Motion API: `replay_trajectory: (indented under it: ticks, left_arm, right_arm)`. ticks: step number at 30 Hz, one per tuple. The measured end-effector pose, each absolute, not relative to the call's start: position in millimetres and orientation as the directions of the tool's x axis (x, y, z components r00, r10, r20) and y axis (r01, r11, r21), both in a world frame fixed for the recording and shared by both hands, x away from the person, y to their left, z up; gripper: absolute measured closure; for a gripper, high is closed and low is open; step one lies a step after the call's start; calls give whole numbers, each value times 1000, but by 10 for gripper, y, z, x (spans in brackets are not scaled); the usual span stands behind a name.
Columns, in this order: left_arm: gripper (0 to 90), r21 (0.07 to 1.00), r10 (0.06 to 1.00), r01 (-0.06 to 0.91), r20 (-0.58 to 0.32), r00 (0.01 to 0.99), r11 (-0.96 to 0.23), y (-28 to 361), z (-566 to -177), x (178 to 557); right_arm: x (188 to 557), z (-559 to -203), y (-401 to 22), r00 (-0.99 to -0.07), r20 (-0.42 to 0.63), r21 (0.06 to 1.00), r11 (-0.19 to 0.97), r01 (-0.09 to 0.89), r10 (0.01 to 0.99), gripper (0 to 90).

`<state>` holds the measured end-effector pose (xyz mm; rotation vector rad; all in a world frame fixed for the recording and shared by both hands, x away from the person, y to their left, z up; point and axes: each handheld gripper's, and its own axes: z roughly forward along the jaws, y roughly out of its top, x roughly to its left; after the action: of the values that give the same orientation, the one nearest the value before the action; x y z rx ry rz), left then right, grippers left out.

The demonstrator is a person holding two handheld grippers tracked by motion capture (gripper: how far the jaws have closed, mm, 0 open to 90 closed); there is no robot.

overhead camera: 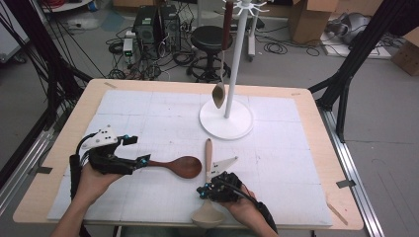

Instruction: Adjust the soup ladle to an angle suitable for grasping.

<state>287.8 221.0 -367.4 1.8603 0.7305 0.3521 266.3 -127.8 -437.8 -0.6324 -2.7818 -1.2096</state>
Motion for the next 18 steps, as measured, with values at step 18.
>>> replay_trajectory:
  ticks: [18]
  left_arm:
    - [181, 915, 635, 319, -96, 766, -247, 2239, -3662, 2861]
  right_arm:
    - [2697, -4312, -1285, -926, 168, 652, 666, 361, 338, 900]
